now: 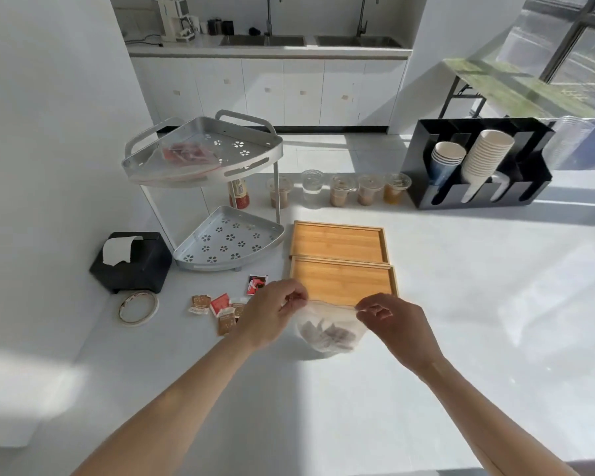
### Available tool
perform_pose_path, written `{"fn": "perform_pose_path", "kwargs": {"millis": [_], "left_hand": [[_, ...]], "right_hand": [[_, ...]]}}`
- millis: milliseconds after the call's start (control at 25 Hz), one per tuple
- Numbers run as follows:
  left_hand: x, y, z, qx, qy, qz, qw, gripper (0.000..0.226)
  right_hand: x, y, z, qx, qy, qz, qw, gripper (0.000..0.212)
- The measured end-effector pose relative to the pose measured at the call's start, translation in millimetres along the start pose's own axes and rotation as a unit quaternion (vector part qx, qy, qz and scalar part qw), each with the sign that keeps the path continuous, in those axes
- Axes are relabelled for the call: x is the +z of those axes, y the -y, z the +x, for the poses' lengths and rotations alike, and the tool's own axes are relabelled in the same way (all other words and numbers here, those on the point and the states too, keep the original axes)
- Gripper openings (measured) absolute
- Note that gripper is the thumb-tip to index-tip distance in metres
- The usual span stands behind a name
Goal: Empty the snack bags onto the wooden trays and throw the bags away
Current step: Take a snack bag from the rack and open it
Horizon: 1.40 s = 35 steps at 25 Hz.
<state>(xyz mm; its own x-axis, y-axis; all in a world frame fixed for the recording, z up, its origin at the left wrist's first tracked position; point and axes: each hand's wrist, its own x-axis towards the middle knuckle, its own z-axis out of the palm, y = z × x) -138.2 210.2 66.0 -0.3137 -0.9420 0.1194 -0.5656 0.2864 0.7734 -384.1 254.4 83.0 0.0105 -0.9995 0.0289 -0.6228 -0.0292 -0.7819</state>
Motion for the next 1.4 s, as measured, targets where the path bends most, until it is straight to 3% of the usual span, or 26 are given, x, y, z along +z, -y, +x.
{"fn": "perform_pose_path", "kwargs": {"millis": [160,320,400,480,600,640,760,840,960,1160,1280,1400], "left_hand": [[48.7,-2.4,-11.9,0.017,0.018,0.072,0.997,0.005],[71.8,-13.6,-23.8,0.027,-0.037,0.103,0.994,0.002],[77.2,-20.0,-30.0,-0.032,-0.087,0.097,0.991,0.009],[78.8,-34.0,-36.6,-0.156,-0.096,-0.019,0.983,0.020],[73.0,-59.5,-43.5,-0.361,0.023,-0.222,0.906,0.041],[71.5,-63.2,-45.8,-0.389,0.053,-0.239,0.888,0.043],[71.9,-65.7,-49.0,-0.401,0.057,-0.238,0.883,0.025],[71.2,-64.2,-49.2,-0.404,0.049,-0.239,0.882,0.017],[65.2,-61.2,-48.4,-0.384,0.075,-0.199,0.899,0.018],[63.4,-58.5,-43.3,-0.276,0.123,-0.077,0.950,0.024],[68.1,-53.0,-39.3,-0.258,0.103,-0.100,0.955,0.025],[71.0,-50.3,-40.1,-0.249,0.102,-0.152,0.951,0.024]], "right_hand": [[1.0,-38.1,-45.9,-0.004,-0.056,-0.040,0.998,0.018],[8.6,-53.8,-73.9,-0.018,-0.067,-0.051,0.996,0.021],[14.8,-55.1,-78.2,-0.034,-0.076,-0.057,0.995,0.025],[22.0,-54.1,-79.6,-0.064,-0.090,-0.079,0.991,0.024],[31.6,-52.8,-81.5,-0.155,-0.119,-0.138,0.971,0.010],[35.1,-51.7,-82.6,-0.185,-0.125,-0.155,0.962,0.006],[44.1,-49.6,-86.4,-0.233,-0.121,-0.181,0.948,0.005],[43.7,-46.2,-89.6,-0.205,-0.071,-0.147,0.965,0.006],[31.8,-30.5,-86.5,-0.021,0.060,0.038,0.997,0.024],[21.0,-19.6,-52.1,0.139,0.147,0.188,0.961,0.016],[15.8,-16.3,-42.1,0.168,0.208,0.237,0.934,0.022],[13.5,-15.1,-39.3,0.180,0.209,0.248,0.929,0.026]]}}
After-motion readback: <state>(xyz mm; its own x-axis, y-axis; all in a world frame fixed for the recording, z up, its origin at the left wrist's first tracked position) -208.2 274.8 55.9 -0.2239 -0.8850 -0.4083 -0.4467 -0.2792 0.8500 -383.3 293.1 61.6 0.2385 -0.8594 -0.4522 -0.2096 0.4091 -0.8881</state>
